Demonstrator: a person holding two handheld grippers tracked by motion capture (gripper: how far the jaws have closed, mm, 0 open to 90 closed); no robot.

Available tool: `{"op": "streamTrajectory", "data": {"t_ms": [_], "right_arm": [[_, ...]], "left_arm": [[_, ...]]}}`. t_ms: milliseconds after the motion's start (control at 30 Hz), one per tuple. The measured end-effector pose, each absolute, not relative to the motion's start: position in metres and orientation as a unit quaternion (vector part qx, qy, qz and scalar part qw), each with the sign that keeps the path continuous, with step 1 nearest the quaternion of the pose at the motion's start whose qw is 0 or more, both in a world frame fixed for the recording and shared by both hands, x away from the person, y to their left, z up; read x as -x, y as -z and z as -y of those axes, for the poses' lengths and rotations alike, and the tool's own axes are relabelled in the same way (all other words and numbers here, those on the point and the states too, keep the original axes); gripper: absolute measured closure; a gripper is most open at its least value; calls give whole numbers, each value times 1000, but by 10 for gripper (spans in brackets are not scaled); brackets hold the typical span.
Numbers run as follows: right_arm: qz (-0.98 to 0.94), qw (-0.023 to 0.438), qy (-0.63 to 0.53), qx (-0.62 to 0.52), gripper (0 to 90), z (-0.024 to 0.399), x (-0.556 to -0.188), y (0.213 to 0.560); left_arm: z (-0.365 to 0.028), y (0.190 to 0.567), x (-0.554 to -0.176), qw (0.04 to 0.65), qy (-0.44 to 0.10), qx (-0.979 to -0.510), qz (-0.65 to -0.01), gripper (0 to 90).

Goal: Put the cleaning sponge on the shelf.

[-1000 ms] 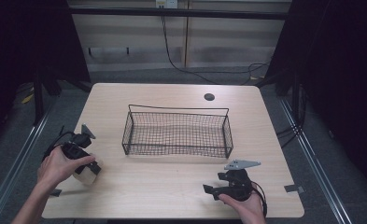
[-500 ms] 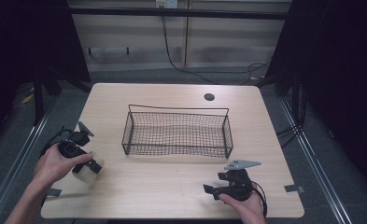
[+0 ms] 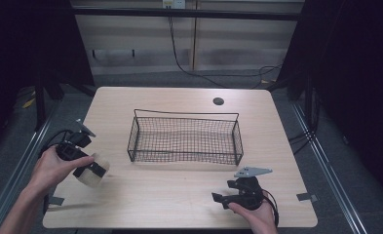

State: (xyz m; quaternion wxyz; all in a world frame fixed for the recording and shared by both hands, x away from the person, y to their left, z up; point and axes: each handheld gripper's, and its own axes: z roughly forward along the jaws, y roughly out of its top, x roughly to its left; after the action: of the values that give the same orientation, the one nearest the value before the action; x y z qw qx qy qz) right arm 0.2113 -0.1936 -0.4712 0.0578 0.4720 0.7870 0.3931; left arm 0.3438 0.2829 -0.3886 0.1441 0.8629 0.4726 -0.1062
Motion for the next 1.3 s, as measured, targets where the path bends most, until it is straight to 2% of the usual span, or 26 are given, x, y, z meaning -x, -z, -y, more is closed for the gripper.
{"op": "streamTrajectory", "data": {"t_ms": [433,967,1300], "right_arm": [[-787,58,-392,-472,216,193,-211,471],[-787,58,-393,-472,216,194,-210,471],[-787,57,-393,-473,216,194,-210,471]], "left_arm": [[-278,360,-345,167,105,-867,-458,280],[-248,334,-356,162,96,-883,-429,280],[-246,322,-365,176,97,-877,-437,280]]}}
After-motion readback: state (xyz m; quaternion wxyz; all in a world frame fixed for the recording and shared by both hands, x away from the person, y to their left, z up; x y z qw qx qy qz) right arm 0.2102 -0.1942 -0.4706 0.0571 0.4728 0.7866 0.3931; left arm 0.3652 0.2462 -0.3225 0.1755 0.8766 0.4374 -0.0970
